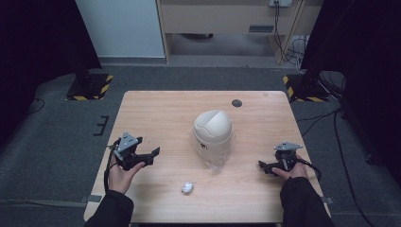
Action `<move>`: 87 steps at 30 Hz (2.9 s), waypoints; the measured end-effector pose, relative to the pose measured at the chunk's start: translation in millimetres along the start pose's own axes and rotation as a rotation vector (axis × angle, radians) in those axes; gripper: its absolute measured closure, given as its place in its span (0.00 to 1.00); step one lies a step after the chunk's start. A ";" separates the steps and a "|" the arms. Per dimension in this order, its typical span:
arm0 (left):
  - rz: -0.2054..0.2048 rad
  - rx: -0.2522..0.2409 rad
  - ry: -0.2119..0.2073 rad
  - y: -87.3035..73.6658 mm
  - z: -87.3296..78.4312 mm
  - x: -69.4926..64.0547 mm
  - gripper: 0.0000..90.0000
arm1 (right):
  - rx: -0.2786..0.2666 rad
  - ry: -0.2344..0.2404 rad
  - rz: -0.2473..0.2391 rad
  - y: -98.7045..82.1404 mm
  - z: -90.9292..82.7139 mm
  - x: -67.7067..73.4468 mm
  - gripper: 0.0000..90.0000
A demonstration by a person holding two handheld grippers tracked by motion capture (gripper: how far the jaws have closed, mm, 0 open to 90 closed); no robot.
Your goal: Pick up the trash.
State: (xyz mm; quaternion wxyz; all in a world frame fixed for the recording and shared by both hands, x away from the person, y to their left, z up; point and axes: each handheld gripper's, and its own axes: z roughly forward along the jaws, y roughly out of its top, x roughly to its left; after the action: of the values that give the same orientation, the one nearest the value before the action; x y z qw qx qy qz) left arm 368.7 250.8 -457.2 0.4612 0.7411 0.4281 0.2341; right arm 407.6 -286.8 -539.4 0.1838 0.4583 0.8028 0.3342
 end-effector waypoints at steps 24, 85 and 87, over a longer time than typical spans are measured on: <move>0.048 -0.108 -0.144 40.6 -2.4 -28.0 0.16 | 0.000 -0.001 -0.001 0.0 0.0 0.1 0.01; 0.157 -0.065 -0.350 92.0 88.9 -98.1 0.16 | 0.001 0.000 -0.005 0.0 -0.1 -0.1 0.01; 0.159 -0.059 -0.353 92.6 91.0 -99.2 0.16 | 0.001 0.000 -0.005 0.0 -0.1 0.0 0.01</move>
State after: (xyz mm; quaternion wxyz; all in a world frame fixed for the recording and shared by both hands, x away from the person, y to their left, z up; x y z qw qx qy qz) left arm 423.0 103.1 -412.9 0.5309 0.7883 0.2734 0.1487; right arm 407.6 -286.9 -539.4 0.1844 0.4565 0.8040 0.3334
